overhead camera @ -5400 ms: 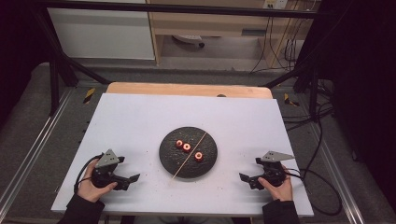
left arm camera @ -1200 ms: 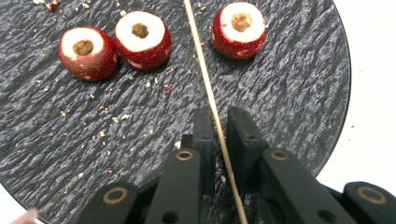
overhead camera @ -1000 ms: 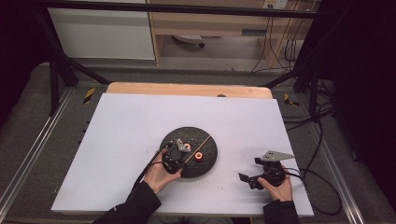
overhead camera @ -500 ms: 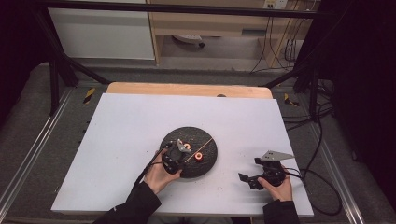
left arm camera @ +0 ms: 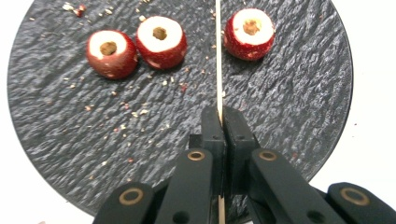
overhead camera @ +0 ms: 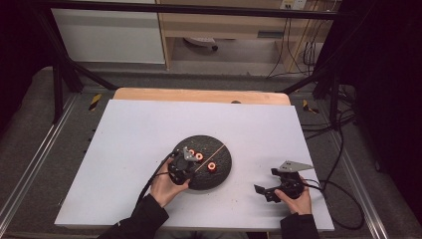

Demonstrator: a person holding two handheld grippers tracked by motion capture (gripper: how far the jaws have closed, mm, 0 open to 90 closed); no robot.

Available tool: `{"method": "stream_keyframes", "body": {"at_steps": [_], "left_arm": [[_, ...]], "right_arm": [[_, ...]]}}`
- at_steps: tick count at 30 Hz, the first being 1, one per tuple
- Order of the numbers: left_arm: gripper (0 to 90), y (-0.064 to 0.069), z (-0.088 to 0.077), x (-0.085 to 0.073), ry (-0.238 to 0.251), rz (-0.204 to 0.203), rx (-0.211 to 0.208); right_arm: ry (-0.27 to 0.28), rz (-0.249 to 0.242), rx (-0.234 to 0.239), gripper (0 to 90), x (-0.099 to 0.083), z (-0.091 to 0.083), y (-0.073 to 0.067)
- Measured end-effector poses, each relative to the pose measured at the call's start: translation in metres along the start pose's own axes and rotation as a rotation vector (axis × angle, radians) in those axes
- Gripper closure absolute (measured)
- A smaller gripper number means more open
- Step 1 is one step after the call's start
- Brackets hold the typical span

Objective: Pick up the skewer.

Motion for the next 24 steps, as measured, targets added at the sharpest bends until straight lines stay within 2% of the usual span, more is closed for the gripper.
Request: {"method": "stream_keyframes", "body": {"at_steps": [6,9,10,18,24], "left_arm": [[88.0,-0.007,-0.010,-0.004,0.053,-0.019,0.004],[88.0,-0.013,-0.020,-0.010,0.093,-0.031,-0.010],[88.0,-0.013,-0.020,-0.010,0.093,-0.031,-0.010],[87.9,-0.029,-0.040,-0.030,0.171,-0.069,-0.030],[87.9,-0.039,-0.051,-0.042,0.223,-0.088,-0.026]], "right_arm": [[0.000,-0.001,-0.001,0.6,0.000,0.000,0.000],[-0.001,-0.001,-0.002,0.6,0.000,0.000,0.000],[-0.002,0.000,-0.002,0.6,0.000,0.000,0.000],[-0.002,-0.001,-0.003,0.5,0.000,0.000,0.000],[-0.006,0.005,-0.003,0.5,0.000,0.000,-0.001]]}}
Point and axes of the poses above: each handheld gripper's, and its own axes: z roughly forward along the jaws, x roughly out of its top, y roughly to its right, the point moved 6 cm from there along z, roughly forward along the jaws, and after that the axes turned 7 degrees about x, right-handed, at the moved point
